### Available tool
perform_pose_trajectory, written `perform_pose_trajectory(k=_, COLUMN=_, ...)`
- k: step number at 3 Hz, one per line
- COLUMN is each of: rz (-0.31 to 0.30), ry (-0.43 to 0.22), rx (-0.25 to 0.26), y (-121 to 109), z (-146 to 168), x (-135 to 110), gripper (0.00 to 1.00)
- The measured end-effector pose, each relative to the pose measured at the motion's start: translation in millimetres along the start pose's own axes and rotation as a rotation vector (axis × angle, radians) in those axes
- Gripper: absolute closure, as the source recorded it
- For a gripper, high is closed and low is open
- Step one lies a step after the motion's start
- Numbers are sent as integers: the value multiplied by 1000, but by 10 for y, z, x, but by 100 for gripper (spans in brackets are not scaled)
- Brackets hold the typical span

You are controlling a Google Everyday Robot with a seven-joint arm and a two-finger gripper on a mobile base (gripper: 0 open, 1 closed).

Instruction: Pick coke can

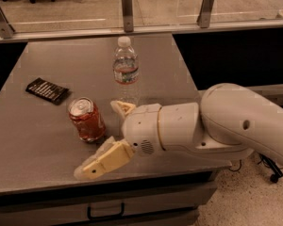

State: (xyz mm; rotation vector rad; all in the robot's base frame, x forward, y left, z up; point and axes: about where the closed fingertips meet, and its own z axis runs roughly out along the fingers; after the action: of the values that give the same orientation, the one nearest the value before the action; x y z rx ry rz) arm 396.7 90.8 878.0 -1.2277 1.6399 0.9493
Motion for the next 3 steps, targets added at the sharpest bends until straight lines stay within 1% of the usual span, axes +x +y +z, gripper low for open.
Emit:
perform_pose_trajectory(k=1, rz=-28, ry=-17, rx=52, y=-153, z=205, x=-47, gripper=0)
perform_pose_trajectory(k=2, rz=-68, ry=-49, rx=83, y=-280, z=333, x=-124, gripper=18)
perform_pose_trajectory(k=3, rz=-143, ry=-90, rx=74, y=-276, z=471, x=-219, gripper=43)
